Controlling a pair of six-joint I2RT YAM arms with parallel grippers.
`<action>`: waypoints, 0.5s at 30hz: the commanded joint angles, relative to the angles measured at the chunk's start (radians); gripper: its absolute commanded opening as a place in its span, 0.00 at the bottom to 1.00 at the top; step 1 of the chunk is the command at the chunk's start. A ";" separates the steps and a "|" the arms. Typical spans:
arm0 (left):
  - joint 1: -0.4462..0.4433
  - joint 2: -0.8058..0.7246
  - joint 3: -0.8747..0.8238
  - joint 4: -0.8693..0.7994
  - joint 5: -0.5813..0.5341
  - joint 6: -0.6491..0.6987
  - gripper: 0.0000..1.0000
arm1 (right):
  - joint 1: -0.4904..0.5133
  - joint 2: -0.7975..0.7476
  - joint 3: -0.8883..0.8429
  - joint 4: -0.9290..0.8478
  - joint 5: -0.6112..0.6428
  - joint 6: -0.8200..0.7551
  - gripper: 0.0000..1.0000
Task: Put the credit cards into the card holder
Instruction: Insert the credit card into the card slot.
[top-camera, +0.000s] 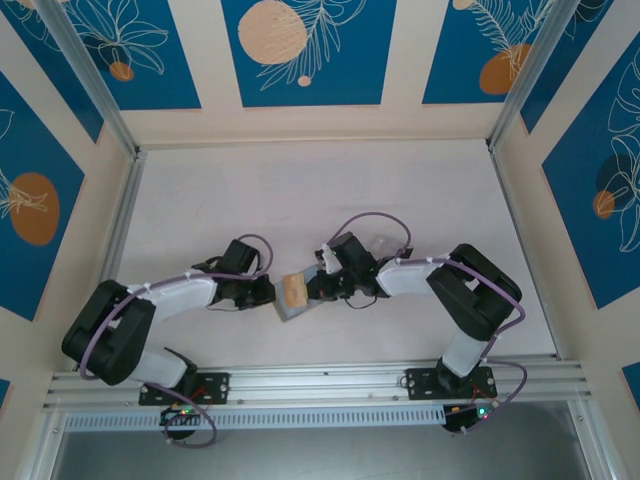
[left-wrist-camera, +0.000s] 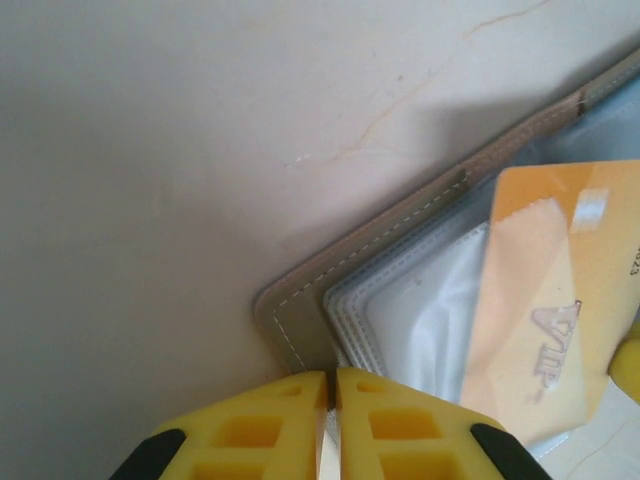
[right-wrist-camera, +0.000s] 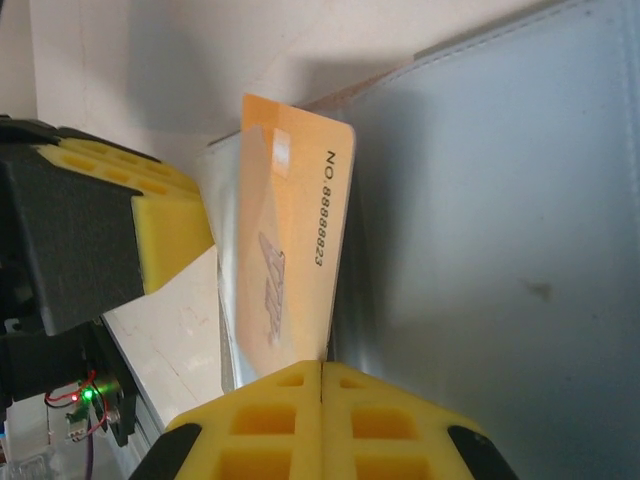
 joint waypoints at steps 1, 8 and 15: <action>0.007 0.058 0.001 -0.012 -0.041 0.025 0.11 | -0.011 -0.009 0.031 -0.083 -0.054 -0.053 0.00; 0.007 0.108 0.004 0.005 -0.050 0.033 0.11 | -0.023 -0.001 0.028 -0.140 -0.064 -0.061 0.00; 0.008 0.145 0.014 0.023 -0.047 0.047 0.10 | -0.052 0.005 0.077 -0.225 -0.072 -0.092 0.00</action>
